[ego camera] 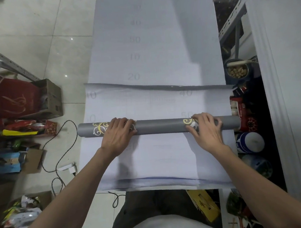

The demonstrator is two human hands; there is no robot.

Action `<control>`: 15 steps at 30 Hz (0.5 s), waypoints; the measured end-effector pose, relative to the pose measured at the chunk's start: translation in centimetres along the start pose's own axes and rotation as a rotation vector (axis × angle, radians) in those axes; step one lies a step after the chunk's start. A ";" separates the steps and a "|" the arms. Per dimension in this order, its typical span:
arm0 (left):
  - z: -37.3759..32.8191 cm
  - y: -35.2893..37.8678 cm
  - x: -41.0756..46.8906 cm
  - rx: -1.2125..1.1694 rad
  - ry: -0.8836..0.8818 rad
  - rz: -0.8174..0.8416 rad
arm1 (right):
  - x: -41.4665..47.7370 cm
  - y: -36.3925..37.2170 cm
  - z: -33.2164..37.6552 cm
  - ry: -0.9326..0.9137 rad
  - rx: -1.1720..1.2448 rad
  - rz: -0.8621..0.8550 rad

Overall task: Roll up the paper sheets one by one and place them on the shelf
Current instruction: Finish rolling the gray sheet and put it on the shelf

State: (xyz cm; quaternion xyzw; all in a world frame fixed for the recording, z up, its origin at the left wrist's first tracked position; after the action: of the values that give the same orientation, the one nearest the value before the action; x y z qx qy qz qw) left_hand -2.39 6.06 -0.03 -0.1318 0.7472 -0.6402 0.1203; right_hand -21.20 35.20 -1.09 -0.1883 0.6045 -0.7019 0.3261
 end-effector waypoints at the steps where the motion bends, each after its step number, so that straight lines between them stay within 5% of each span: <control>1: -0.1 0.0 -0.2 0.005 0.000 0.005 | -0.1 0.1 0.1 -0.002 0.019 -0.004; 15: 0.3 -0.2 -0.2 0.106 -0.038 0.090 | 0.0 -0.6 0.1 -0.041 0.001 0.020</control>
State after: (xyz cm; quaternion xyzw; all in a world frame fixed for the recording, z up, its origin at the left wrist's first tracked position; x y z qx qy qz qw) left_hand -2.08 5.85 0.10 -0.1034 0.7149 -0.6704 0.1699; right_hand -21.29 35.16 -0.49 -0.1964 0.5994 -0.6948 0.3455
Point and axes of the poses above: each hand's wrist, its own x-axis towards the middle knuckle, its own y-axis out of the palm, z = x × y, the point moved 2 cm from there along x, towards the middle knuckle, and after that the axes turned 9 degrees about -y, right-handed, at the moved point
